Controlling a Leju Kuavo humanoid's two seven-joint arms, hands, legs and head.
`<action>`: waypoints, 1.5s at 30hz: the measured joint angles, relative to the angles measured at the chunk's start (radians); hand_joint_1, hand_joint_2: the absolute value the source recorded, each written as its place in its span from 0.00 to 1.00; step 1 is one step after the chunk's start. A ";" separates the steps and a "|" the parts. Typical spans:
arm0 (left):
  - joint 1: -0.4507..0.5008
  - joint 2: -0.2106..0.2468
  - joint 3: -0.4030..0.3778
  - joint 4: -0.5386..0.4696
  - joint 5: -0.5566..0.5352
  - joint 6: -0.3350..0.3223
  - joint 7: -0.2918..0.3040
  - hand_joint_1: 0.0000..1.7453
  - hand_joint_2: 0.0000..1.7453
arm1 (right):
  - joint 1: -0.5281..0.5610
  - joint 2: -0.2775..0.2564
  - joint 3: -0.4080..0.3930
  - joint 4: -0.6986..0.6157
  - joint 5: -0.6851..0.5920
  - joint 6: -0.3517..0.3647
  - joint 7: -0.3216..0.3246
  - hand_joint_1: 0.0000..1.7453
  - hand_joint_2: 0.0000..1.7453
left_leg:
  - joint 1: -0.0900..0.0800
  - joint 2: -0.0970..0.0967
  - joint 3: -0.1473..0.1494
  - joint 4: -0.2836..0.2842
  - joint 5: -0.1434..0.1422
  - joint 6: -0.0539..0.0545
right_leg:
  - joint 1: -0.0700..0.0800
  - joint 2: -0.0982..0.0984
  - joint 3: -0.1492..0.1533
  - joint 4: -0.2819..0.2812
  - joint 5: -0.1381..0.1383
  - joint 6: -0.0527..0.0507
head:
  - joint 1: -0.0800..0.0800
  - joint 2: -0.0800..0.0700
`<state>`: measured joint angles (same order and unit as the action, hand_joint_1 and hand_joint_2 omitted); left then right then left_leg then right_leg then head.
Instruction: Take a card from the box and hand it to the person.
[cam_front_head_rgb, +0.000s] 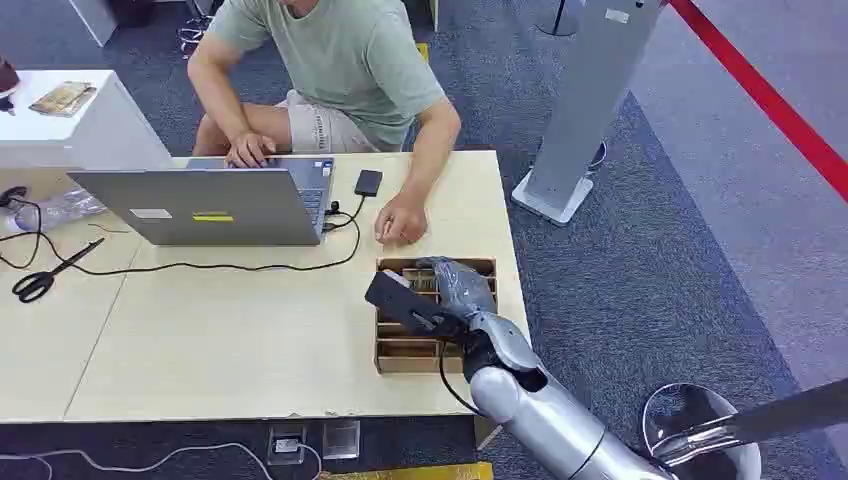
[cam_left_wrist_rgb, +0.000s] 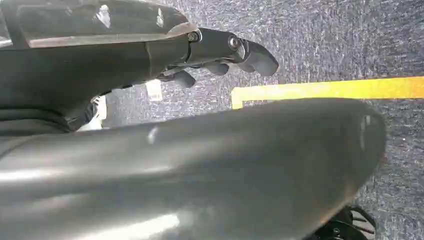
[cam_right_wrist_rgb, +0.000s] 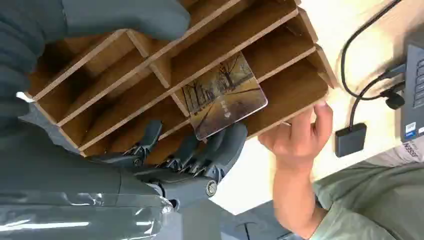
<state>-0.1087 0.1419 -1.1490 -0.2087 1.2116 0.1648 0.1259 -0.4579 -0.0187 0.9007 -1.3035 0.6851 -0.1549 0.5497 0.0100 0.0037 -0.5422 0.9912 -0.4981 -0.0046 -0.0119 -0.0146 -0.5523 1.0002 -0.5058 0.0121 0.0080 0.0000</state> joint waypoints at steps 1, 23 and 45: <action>0.000 0.000 0.000 0.000 0.000 0.000 0.000 0.00 0.00 | 0.000 0.000 0.001 0.001 0.004 0.000 0.002 0.34 1.00 | 0.000 0.000 0.000 0.000 0.000 0.000 | 0.000 0.000 0.000 0.000 0.000 0.000 | 0.000 0.000; 0.000 -0.003 0.000 0.000 0.001 0.002 0.002 0.00 0.00 | 0.000 0.008 0.005 0.021 0.024 -0.002 -0.006 0.72 1.00 | 0.000 0.000 0.000 0.000 0.000 0.000 | 0.000 0.000 0.000 0.000 0.000 0.000 | 0.000 0.000; 0.000 -0.004 0.000 0.000 -0.031 0.003 -0.025 0.00 0.00 | 0.002 0.007 0.002 0.024 0.027 -0.048 -0.048 0.99 1.00 | 0.000 0.000 0.000 0.000 0.000 0.000 | 0.000 0.000 0.000 0.000 0.000 0.000 | 0.001 0.000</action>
<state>-0.1086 0.1381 -1.1494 -0.2087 1.1807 0.1682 0.1011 -0.4555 -0.0118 0.9026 -1.2795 0.7122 -0.2033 0.5020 0.0100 0.0036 -0.5426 0.9912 -0.4982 -0.0046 -0.0119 -0.0147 -0.5528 1.0002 -0.5058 0.0122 0.0088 0.0004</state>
